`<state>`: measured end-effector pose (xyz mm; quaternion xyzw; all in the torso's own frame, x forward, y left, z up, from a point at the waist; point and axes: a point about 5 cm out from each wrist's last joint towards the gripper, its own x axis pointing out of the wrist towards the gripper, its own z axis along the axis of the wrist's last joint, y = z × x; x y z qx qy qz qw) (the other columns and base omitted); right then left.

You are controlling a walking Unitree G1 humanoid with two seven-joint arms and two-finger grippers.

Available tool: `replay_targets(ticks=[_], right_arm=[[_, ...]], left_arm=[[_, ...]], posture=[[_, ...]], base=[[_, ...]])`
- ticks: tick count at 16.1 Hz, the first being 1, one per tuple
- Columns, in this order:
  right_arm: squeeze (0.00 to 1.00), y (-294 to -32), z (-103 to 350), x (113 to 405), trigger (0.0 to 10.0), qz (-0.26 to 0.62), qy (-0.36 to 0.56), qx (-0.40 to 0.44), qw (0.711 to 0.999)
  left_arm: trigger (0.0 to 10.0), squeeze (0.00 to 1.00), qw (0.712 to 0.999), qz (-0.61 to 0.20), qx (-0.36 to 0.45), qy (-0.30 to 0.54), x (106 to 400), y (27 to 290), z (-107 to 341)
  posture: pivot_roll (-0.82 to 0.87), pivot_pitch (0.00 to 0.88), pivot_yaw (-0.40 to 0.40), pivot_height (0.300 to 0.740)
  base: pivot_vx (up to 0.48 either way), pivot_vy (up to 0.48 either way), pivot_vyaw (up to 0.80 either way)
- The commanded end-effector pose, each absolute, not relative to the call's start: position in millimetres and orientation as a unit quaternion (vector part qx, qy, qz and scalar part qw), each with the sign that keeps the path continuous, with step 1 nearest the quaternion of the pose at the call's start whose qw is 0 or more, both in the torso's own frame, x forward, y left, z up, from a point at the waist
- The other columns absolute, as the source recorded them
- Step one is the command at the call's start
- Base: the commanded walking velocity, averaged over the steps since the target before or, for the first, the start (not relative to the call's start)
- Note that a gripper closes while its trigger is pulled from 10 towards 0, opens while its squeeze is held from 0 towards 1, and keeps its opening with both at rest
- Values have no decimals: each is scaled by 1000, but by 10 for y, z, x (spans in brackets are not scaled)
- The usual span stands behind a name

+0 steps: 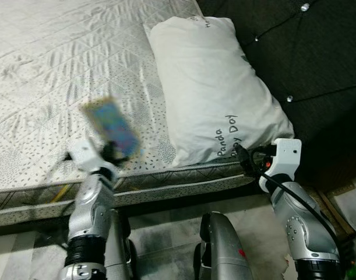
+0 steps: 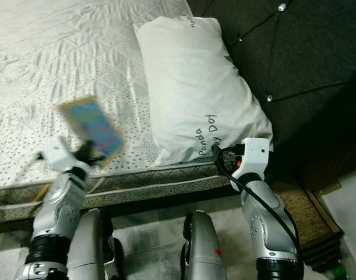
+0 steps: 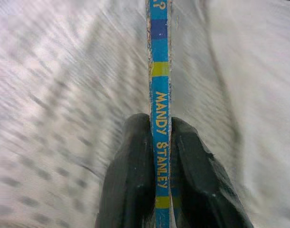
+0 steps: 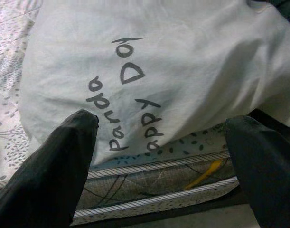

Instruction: Clean up the room

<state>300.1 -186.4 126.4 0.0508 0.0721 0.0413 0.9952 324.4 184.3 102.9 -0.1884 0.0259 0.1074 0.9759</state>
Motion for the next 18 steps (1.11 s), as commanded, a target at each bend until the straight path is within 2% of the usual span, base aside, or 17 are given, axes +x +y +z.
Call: replay_targets(ticks=[1,3,5,6,8,10,12,13,14,18], right_arm=[[0,-1899,1248,3002,10000,38,74,45,996],[0,-1904,1252,3004,10000,37,73,44,996],[0,-1906,1245,3002,10000,36,74,43,996],[0,-1904,1239,3001,10000,36,75,43,996],[0,-1904,1228,3007,10000,36,76,41,996],[0,-1897,1223,3017,10000,36,77,41,996],[0,-1886,1229,3021,10000,37,76,40,996],[0,-1880,1234,3037,10000,39,76,39,996],[0,-1883,1235,3052,10000,39,75,38,996],[0,-1918,1242,3061,10000,33,73,34,996]], left_arm=[[10000,0,974,164,-154,34,3183,1968,932],[10000,0,977,172,-127,28,3178,1967,899],[10000,0,976,121,-176,49,3211,1831,838],[10000,0,977,104,-176,51,3224,1789,844],[10000,0,974,60,-217,27,3257,1689,943],[10000,0,973,66,-220,6,3289,1703,1050],[10000,0,963,48,-263,31,3316,1645,1057],[10000,0,941,0,-333,69,3327,1477,1072],[10000,0,927,-34,-365,73,3308,1367,1124],[10000,0,892,-105,-413,149,3124,1191,1132]], posture=[[-118,225,-55,585],[-121,224,-51,585],[-120,222,-49,585],[-120,222,-49,585],[-116,218,-48,585],[-112,216,-49,585],[-111,214,-52,585],[-108,211,-55,585],[-107,209,-54,585],[-107,210,-52,585]], base=[[0,0,0],[0,0,0],[0,0,0],[0,0,0],[0,0,0],[0,0,0],[0,0,0],[0,0,0],[0,0,0],[0,0,0]])
